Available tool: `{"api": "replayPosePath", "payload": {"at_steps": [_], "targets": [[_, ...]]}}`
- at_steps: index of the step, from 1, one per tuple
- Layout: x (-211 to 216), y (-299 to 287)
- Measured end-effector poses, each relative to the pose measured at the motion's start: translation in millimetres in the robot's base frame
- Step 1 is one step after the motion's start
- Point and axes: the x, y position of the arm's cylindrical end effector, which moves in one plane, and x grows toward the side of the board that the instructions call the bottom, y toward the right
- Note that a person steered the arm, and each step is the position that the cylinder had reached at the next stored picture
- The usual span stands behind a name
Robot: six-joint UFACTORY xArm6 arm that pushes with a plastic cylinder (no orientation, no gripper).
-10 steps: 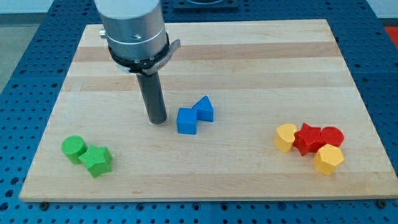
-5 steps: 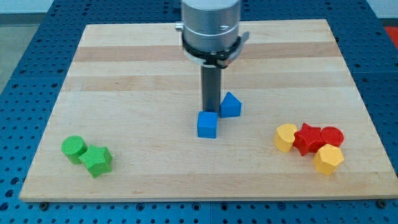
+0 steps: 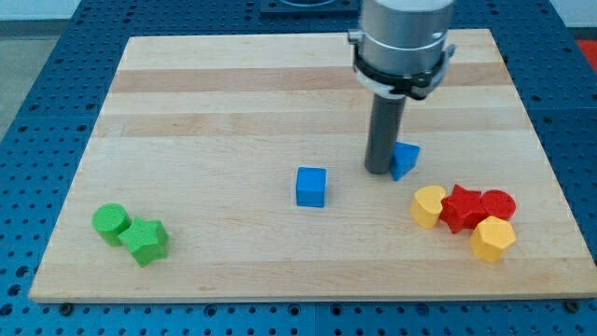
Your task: Place the blue triangle on top of the yellow heart
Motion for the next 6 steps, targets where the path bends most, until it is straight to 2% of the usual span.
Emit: {"api": "replayPosePath", "payload": {"at_steps": [2,3,4,5,6], "targets": [[10,22],[9,13],[-5,-18],[-47,-39],[-67,-17]]}}
